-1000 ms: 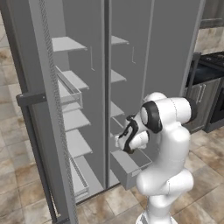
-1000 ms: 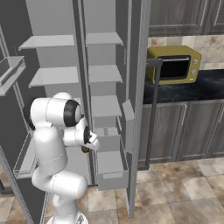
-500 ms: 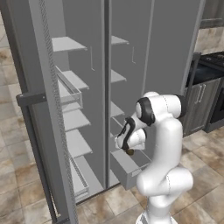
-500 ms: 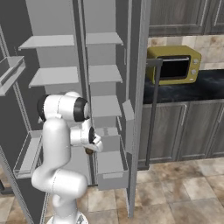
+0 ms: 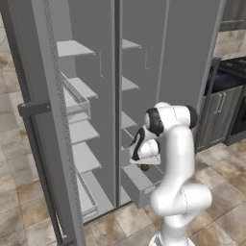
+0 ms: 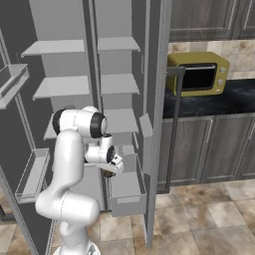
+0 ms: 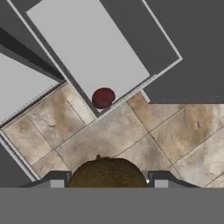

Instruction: Take the kiwi and potato from the fridge shelf and place them in the freezer drawer to begin freezing them.

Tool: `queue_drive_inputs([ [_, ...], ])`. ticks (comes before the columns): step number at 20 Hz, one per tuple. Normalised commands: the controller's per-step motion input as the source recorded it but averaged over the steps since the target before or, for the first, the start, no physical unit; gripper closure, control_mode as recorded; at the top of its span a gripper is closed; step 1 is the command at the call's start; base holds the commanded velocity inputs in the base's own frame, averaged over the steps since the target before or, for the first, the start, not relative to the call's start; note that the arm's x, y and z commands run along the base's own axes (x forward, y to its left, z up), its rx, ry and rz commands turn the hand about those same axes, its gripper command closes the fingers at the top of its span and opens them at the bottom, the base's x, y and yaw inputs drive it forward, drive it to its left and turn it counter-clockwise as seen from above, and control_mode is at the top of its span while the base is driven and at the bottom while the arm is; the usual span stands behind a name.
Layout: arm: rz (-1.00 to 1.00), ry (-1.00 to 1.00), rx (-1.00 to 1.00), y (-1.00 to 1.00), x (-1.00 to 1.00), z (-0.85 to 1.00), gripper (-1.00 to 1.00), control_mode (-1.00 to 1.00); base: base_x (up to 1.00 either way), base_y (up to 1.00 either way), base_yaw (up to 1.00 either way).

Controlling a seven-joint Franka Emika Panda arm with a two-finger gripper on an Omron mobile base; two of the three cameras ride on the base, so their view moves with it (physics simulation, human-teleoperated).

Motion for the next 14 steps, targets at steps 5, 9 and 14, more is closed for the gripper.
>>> queue_drive_inputs([
  [5,0.00,0.06,0.00,-0.02,0.24,-0.47,1.00,-1.00,0.00,0.00,0.00],
  [9,-0.01,0.05,0.00,0.00,0.24,-0.55,1.00,-1.00,0.00,0.00,0.00],
  [14,-0.02,0.05,0.00,0.00,0.32,-0.46,1.00,-1.00,0.00,0.00,0.00],
])
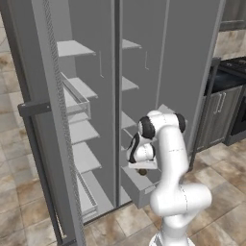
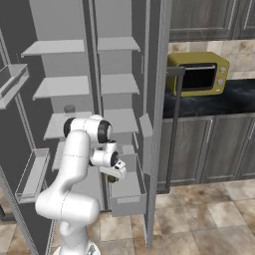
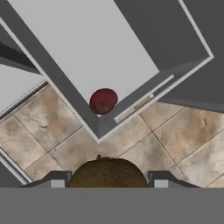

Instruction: Take the kiwi and potato from the fridge shelf and place them in the freezer drawer to begin freezing them.

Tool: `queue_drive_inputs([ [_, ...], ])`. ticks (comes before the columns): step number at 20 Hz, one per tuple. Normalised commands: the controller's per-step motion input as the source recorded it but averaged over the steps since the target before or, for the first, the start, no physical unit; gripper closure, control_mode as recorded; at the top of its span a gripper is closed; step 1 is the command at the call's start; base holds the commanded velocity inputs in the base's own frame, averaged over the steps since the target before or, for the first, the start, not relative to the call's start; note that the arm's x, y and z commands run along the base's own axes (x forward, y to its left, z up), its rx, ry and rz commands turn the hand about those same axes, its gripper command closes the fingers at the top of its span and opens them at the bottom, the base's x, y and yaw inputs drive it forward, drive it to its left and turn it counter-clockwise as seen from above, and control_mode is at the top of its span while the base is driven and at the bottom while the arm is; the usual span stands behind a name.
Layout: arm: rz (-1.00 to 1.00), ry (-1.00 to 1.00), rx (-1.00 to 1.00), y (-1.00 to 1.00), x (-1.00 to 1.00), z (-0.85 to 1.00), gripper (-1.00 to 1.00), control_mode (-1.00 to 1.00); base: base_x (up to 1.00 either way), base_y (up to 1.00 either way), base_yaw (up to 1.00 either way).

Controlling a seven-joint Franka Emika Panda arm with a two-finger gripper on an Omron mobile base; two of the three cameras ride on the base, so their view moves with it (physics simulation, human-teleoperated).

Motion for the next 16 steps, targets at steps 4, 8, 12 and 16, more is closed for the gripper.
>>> queue_drive_inputs([
  [4,0.00,0.03,0.00,-0.01,0.29,-0.50,1.00,-1.00,0.00,0.00,0.00],
  [8,0.00,0.00,0.00,-0.01,0.04,-0.55,1.00,-1.00,0.00,0.00,0.00],
  [12,0.00,0.00,0.00,0.00,0.10,-0.55,1.00,-1.00,0.00,0.00,0.00],
  [16,0.00,0.00,0.00,-0.04,0.02,-0.52,1.00,-1.00,0.00,0.00,0.00],
])
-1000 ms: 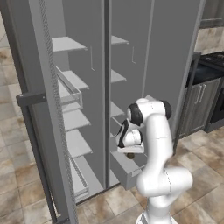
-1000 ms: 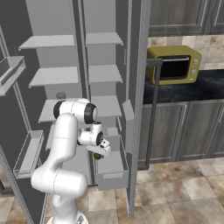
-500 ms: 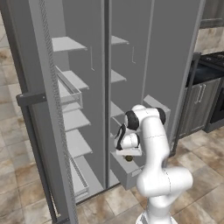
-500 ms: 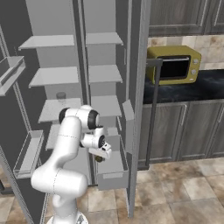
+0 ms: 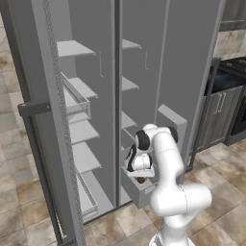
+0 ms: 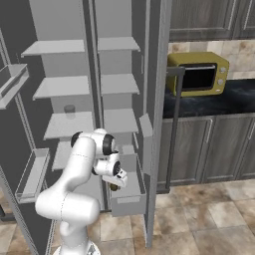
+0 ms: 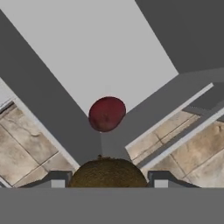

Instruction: Take the kiwi and potato from the fridge shelf and place them in the freezer drawer to begin freezing them.

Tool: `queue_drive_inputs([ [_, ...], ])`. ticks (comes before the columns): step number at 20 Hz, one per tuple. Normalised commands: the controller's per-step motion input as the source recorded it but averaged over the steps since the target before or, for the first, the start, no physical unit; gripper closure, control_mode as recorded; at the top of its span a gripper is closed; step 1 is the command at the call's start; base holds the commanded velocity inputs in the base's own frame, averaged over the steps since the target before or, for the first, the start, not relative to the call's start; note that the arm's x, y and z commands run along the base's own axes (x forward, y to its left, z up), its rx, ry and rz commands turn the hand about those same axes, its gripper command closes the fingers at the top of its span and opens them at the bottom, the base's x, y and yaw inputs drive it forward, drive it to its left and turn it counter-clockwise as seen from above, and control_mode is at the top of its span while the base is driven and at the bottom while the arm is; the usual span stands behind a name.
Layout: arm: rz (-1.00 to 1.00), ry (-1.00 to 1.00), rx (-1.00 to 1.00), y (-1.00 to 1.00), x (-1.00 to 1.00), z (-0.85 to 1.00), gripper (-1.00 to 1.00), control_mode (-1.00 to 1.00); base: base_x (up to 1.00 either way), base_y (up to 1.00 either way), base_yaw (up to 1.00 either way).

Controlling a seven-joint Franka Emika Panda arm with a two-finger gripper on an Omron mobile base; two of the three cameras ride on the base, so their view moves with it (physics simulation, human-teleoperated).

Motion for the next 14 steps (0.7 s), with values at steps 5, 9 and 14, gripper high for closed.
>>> queue_drive_inputs([
  [5,0.00,0.00,0.00,-0.06,0.00,-0.50,1.00,-1.00,0.00,0.00,0.00],
  [9,0.00,-0.01,0.00,-0.06,-0.07,-0.42,1.00,-1.00,0.00,0.00,0.00],
  [14,0.00,-0.04,0.01,-0.07,-0.32,-0.43,1.00,-1.00,0.00,0.00,0.00],
])
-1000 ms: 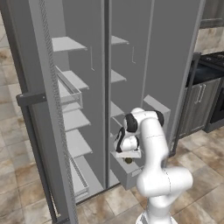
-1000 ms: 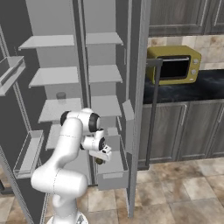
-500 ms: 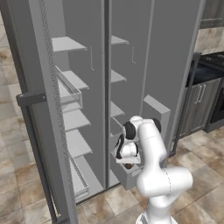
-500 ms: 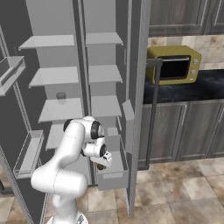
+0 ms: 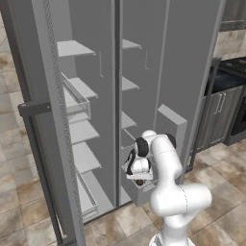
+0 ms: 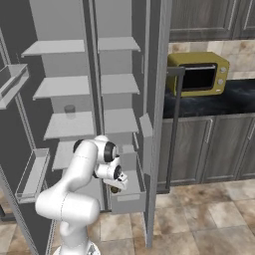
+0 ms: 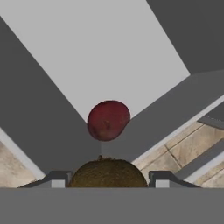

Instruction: Take the kiwi and potato from the fridge shelf and place them in the freezer drawer to begin freezing them.

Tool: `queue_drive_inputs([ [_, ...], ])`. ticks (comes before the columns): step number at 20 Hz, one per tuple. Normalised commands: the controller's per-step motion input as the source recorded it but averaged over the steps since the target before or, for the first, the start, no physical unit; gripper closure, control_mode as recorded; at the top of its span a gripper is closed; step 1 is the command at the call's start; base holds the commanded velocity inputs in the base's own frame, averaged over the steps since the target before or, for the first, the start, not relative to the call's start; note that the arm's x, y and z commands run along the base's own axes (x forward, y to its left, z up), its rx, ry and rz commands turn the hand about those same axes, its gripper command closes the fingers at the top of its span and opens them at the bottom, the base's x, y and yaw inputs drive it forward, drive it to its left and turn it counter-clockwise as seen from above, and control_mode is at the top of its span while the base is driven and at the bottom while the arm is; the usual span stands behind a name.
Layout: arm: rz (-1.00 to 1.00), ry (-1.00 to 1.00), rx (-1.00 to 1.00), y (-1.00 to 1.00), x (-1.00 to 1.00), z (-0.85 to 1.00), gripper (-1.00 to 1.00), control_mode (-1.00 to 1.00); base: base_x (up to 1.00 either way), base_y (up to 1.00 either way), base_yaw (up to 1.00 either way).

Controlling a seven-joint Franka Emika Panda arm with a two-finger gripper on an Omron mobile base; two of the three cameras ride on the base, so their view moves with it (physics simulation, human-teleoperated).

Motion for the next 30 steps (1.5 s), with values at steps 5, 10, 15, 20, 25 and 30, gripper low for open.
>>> queue_drive_inputs([
  [5,0.00,-0.09,0.03,-0.04,-0.66,-0.39,-1.00,-1.00,0.00,0.00,0.00],
  [10,0.00,-0.13,0.03,-0.09,-0.66,-0.29,-1.00,-1.00,0.00,0.00,0.00],
  [15,0.00,-0.15,0.00,-0.05,-0.26,-0.01,-1.00,-1.00,0.00,0.00,0.00],
  [20,0.00,-0.14,0.00,0.00,-0.01,0.41,-1.00,-1.00,0.00,0.00,0.00],
  [25,0.00,-0.07,0.00,0.00,0.00,0.77,-1.00,-1.00,0.00,0.00,0.00],
  [30,0.00,-0.01,0.00,-0.01,0.00,0.75,-1.00,-1.00,0.00,0.00,0.00],
])
